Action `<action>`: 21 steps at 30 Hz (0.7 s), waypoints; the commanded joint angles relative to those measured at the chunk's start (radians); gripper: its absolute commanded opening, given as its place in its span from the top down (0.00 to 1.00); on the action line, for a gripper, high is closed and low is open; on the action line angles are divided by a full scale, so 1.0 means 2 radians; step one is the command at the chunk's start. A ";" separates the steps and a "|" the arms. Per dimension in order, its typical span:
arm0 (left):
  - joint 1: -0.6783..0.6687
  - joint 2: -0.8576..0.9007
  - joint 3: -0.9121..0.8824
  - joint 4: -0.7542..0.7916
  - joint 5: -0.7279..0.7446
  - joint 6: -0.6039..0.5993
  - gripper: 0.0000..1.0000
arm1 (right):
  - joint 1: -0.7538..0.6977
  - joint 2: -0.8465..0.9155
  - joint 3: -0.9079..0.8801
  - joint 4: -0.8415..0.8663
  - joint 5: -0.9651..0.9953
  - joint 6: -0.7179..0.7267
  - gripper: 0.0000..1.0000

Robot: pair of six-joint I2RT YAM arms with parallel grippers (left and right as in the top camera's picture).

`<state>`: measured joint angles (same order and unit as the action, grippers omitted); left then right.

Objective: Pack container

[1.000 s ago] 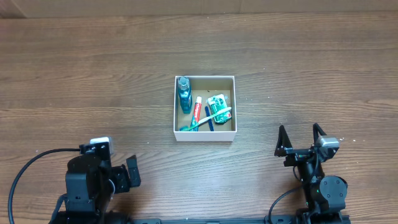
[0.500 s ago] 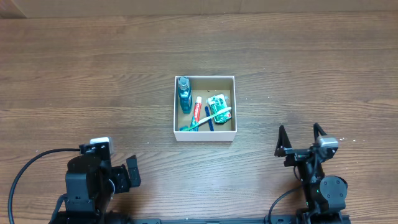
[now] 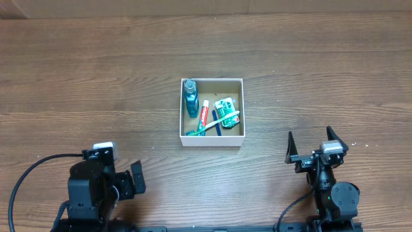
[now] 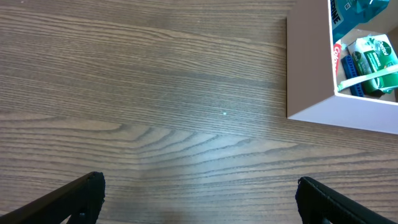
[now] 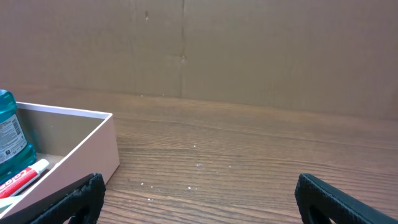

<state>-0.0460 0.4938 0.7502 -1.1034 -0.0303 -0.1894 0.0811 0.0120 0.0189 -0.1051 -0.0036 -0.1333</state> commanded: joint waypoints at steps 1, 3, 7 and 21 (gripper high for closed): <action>0.000 -0.002 -0.002 0.000 -0.001 -0.010 0.00 | 0.001 -0.005 -0.001 0.003 -0.003 -0.005 0.00; 0.000 -0.002 -0.002 0.000 -0.001 -0.010 0.00 | 0.001 -0.005 -0.001 0.003 -0.003 -0.005 0.00; 0.000 -0.004 -0.002 0.000 -0.001 -0.010 0.00 | 0.001 -0.005 -0.001 0.003 -0.003 -0.005 0.00; 0.000 -0.221 -0.209 0.266 -0.012 0.084 0.00 | 0.001 -0.005 -0.001 0.003 -0.003 -0.005 0.00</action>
<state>-0.0456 0.1253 0.4816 -0.7200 -0.0486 -0.0853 0.0811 0.0120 0.0189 -0.1047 -0.0032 -0.1356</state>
